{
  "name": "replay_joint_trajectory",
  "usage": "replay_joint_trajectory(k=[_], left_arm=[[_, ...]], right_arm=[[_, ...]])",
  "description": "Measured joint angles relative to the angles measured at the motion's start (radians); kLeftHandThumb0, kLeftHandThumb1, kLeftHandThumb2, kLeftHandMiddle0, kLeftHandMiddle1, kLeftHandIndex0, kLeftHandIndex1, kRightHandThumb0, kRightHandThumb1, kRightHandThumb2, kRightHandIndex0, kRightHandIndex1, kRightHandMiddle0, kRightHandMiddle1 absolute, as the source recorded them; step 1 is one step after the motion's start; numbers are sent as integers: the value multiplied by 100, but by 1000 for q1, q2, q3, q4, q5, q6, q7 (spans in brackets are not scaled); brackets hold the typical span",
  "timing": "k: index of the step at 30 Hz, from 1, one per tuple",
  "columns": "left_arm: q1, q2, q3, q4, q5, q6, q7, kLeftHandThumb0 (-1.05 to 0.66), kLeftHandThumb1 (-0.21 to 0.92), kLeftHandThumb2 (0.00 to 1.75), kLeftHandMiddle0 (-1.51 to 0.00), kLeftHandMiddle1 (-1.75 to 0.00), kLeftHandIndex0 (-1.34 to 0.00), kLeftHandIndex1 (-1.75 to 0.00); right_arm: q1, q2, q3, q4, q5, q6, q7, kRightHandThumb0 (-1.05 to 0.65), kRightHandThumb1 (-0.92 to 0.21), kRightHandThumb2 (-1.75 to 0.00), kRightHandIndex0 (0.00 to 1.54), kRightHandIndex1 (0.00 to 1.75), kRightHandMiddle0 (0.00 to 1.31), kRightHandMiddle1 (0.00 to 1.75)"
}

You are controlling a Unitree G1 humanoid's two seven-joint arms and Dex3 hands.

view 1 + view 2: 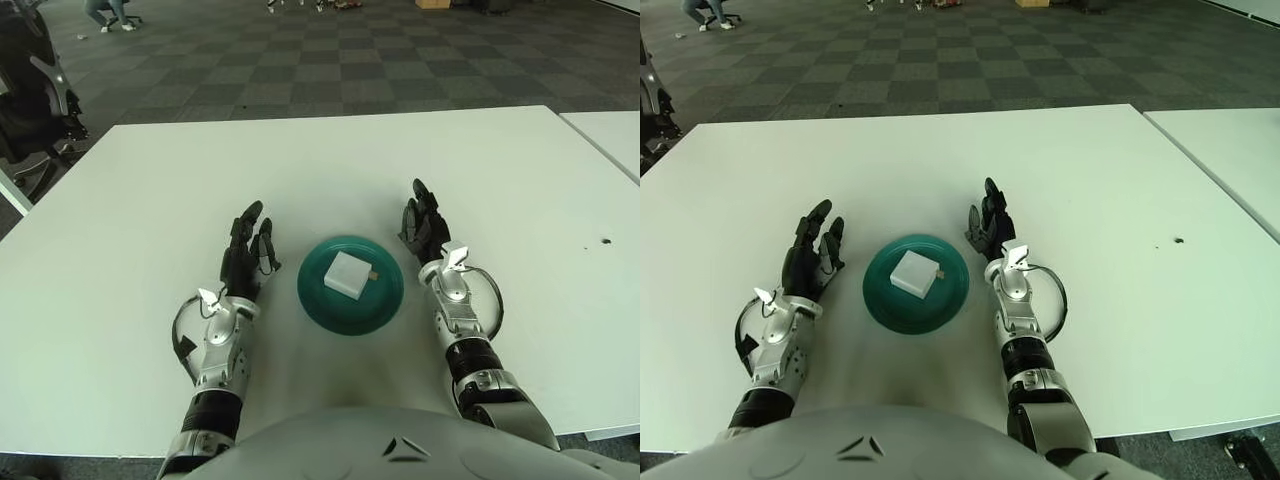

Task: Put the charger into the plate.

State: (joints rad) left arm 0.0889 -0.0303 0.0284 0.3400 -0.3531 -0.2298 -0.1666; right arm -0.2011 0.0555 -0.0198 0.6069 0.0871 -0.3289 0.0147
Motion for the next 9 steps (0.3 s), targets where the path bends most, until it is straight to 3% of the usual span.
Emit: replay_joint_trajectory(k=[9], left_arm=[[6,0,6,-6,33,49,2,-83,92,94,-18,0,0,-32]], right_arm=[[5,-1,4,-15,-9,26,-14,-78,-92,-73,0,0,0,0]])
